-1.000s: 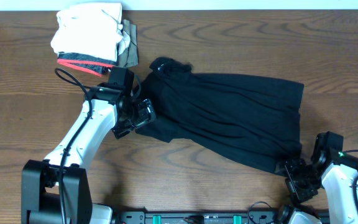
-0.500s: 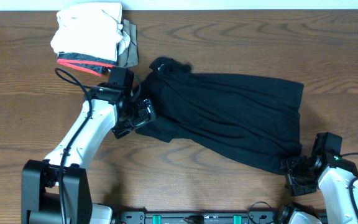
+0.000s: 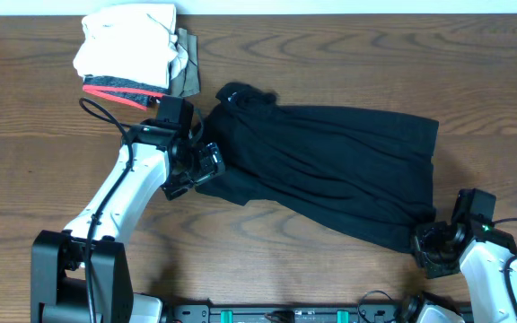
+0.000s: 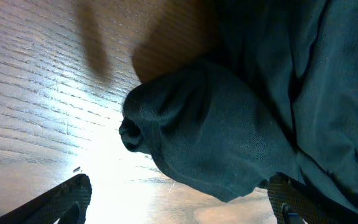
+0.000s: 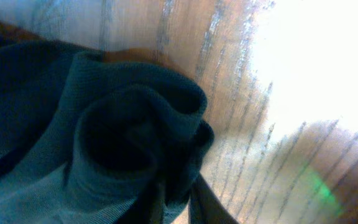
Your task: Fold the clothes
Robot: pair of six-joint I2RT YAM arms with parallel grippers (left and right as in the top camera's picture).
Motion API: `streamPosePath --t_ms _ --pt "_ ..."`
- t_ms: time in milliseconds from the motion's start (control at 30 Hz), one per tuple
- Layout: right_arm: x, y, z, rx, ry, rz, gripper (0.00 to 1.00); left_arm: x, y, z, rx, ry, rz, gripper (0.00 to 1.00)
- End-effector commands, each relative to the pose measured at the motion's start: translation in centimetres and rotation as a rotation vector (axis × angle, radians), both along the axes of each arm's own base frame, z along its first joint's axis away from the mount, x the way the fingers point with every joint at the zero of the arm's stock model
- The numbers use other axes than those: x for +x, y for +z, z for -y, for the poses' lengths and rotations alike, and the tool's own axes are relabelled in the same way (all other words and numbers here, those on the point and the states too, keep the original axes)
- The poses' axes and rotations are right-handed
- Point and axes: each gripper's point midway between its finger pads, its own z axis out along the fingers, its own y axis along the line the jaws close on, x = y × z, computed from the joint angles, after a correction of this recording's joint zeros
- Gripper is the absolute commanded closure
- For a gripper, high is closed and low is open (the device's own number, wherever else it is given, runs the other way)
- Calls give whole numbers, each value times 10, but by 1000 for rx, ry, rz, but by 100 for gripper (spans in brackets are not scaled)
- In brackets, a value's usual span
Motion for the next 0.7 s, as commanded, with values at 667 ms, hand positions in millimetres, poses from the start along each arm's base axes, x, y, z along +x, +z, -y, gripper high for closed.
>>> streamPosePath --t_ms 667 --pt "34 47 8 -20 8 80 99 -4 -5 -1 -2 -29 -11 8"
